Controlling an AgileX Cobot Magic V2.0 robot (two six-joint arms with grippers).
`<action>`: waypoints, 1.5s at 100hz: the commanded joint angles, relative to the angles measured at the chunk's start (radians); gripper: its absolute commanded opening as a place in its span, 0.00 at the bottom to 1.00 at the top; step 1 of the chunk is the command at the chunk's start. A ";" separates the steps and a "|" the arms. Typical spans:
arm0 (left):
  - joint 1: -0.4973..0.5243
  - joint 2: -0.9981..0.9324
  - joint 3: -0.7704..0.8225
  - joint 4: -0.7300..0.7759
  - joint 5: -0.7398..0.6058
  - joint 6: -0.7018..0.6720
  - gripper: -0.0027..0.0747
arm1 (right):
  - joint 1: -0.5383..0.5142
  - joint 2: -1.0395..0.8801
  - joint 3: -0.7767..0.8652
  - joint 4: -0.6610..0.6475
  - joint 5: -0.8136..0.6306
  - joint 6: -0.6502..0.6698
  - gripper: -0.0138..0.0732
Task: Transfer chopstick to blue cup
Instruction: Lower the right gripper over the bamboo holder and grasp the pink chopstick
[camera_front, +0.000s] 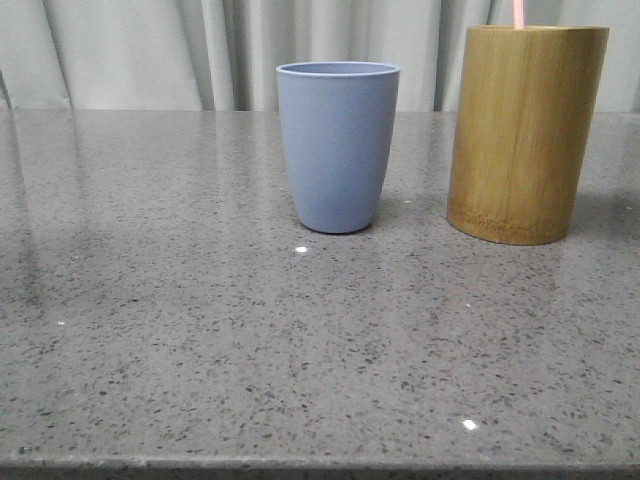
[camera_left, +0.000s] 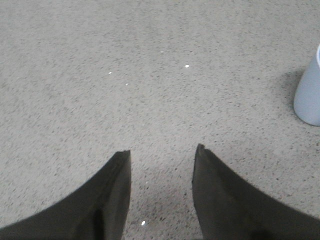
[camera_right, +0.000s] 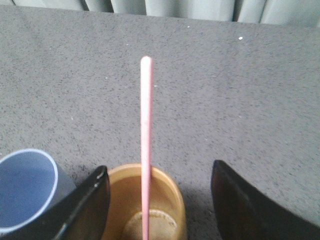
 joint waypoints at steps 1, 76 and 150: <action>-0.005 -0.058 0.015 0.052 -0.065 -0.040 0.42 | 0.003 0.034 -0.074 0.018 -0.051 -0.005 0.68; -0.005 -0.245 0.130 0.090 -0.077 -0.065 0.42 | 0.003 0.281 -0.253 0.020 -0.057 -0.005 0.54; -0.005 -0.245 0.130 0.094 -0.077 -0.065 0.42 | 0.002 0.271 -0.336 0.020 -0.067 -0.005 0.14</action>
